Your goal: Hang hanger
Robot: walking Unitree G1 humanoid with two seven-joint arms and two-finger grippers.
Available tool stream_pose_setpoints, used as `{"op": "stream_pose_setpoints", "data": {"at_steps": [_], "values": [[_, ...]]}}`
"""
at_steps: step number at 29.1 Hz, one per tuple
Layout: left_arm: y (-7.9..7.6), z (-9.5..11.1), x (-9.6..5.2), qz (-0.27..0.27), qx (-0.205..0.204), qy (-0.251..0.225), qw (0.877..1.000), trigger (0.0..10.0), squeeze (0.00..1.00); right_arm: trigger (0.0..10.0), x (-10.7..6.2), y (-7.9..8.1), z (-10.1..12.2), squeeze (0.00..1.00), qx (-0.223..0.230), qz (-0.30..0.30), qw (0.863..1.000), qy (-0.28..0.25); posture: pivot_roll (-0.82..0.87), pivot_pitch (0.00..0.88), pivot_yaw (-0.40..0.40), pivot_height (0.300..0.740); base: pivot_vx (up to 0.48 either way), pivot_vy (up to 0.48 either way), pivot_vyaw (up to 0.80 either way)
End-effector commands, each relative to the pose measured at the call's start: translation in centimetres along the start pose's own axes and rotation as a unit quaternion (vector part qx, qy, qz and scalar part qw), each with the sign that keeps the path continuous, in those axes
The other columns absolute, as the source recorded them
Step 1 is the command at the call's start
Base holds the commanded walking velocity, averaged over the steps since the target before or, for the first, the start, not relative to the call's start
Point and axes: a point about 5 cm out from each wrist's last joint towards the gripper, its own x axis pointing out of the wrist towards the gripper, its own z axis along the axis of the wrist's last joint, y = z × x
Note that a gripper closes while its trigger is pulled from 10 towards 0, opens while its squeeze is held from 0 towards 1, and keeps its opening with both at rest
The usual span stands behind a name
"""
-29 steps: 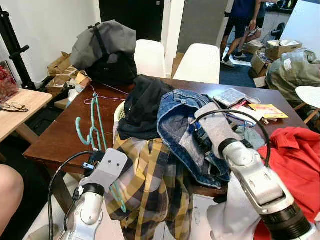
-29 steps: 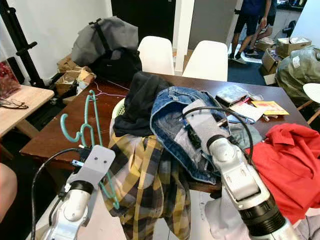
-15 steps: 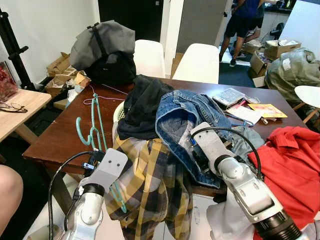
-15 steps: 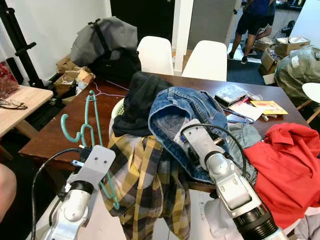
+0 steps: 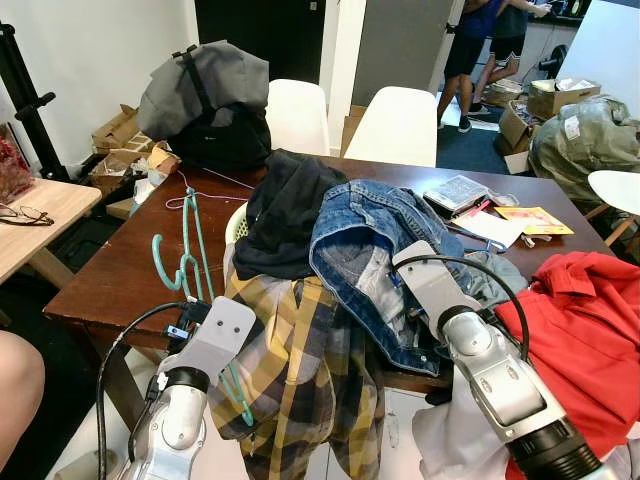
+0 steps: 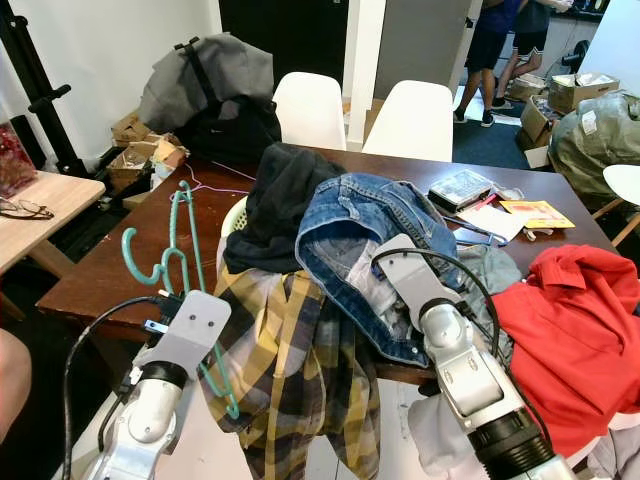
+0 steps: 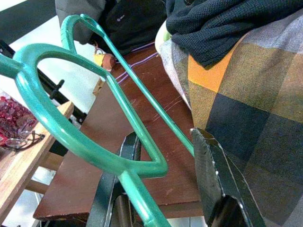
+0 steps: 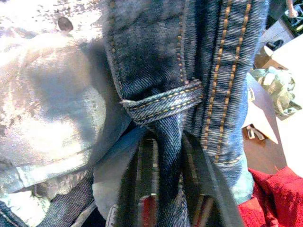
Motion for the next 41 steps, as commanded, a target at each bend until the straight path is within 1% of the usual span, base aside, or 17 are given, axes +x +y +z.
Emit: {"op": "stream_pose_setpoints", "data": {"at_steps": [1,10,12,14,16,17,18,20,22,23,24,25,29,32,37,40,41], "values": [[-0.1,0.3,0.0,-0.001,0.004,-0.004,1.000,10.0,0.00,0.0,0.2,-0.8,0.1,0.00,-0.008,-0.021,1.000,-0.006,0.00,0.000,-0.043,0.740,0.000,0.000,0.00],[-0.1,0.3,0.0,-0.002,0.004,-0.004,1.000,10.0,0.00,0.0,0.2,-1.6,1.3,0.00,0.029,-0.031,0.998,-0.040,0.00,0.000,-0.043,0.740,0.000,0.000,0.00],[-0.1,0.3,0.1,-0.002,0.004,-0.004,1.000,10.0,0.00,0.0,0.3,-2.8,3.2,0.00,0.189,0.012,0.978,-0.083,0.00,0.000,-0.043,0.740,0.000,0.000,0.00],[-0.1,0.3,0.1,-0.002,0.004,-0.004,1.000,10.0,0.00,0.0,0.3,-2.8,3.2,0.00,0.189,0.012,0.978,-0.083,0.00,0.000,-0.043,0.740,0.000,0.000,0.00],[-0.1,0.3,0.1,-0.004,0.002,-0.003,1.000,10.0,0.00,0.9,0.0,-6.2,6.1,0.00,0.402,0.077,0.899,-0.153,0.00,0.000,-0.045,0.740,0.000,0.000,0.00],[-0.2,0.3,0.1,-0.010,-0.006,-0.002,1.000,10.0,0.00,1.5,-0.3,-7.6,7.1,0.00,0.461,0.100,0.862,-0.183,0.01,0.000,-0.047,0.740,0.000,0.000,0.00],[-0.2,0.3,0.1,-0.010,-0.006,-0.002,1.000,10.0,0.00,1.5,-0.3,-7.6,7.1,0.00,0.461,0.100,0.862,-0.183,0.01,0.000,-0.047,0.740,0.000,0.000,0.00],[0.3,0.4,0.1,-0.018,-0.018,-0.007,1.000,10.0,0.00,3.2,-0.7,-9.7,8.3,0.00,0.511,0.117,0.823,-0.219,0.00,0.000,-0.042,0.740,0.000,0.000,0.00],[1.0,0.4,0.3,-0.013,-0.015,-0.009,1.000,10.0,0.00,4.0,-1.0,-10.5,8.8,0.00,0.519,0.120,0.812,-0.237,0.01,0.000,-0.042,0.740,0.000,0.000,0.00],[2.7,0.7,0.6,0.008,-0.012,-0.016,1.000,10.0,0.00,8.4,-1.5,-11.1,9.6,0.00,0.521,0.131,0.801,-0.265,0.01,0.000,-0.042,0.740,0.000,0.000,0.00],[2.7,0.7,0.6,0.008,-0.012,-0.016,1.000,10.0,0.00,8.4,-1.5,-11.1,9.6,0.00,0.521,0.131,0.801,-0.265,0.01,0.000,-0.042,0.740,0.000,0.000,0.00],[3.8,1.0,0.8,0.024,-0.010,-0.021,0.999,10.0,0.00,10.0,-1.9,-11.5,10.0,0.00,0.521,0.140,0.793,-0.284,0.02,0.000,-0.042,0.740,0.000,0.000,0.00],[8.5,4.1,2.4,0.088,-0.006,-0.074,0.993,10.0,0.00,10.0,-4.0,-11.3,11.8,0.00,0.521,0.215,0.737,-0.372,0.04,0.000,-0.040,0.740,0.000,0.000,0.00],[9.0,4.5,2.6,0.094,-0.006,-0.080,0.992,10.0,0.00,10.0,-4.2,-11.2,11.9,0.00,0.520,0.221,0.734,-0.377,0.04,0.000,-0.040,0.740,0.000,0.000,0.00],[10.5,6.5,3.3,0.113,-0.015,-0.110,0.987,10.0,0.00,10.0,-5.0,-11.5,12.4,0.00,0.536,0.253,0.702,-0.394,0.04,0.000,-0.039,0.740,0.000,0.000,0.00],[11.6,9.4,4.2,0.120,-0.046,-0.150,0.980,10.0,0.00,10.0,-5.9,-11.6,13.1,0.00,0.534,0.274,0.675,-0.428,0.04,0.000,-0.036,0.740,0.000,0.000,0.00],[11.6,10.7,4.5,0.112,-0.067,-0.170,0.977,10.0,0.00,10.0,-6.5,-11.9,13.4,0.00,0.539,0.281,0.655,-0.449,0.03,0.000,-0.026,0.740,-0.368,0.000,0.00]]}}
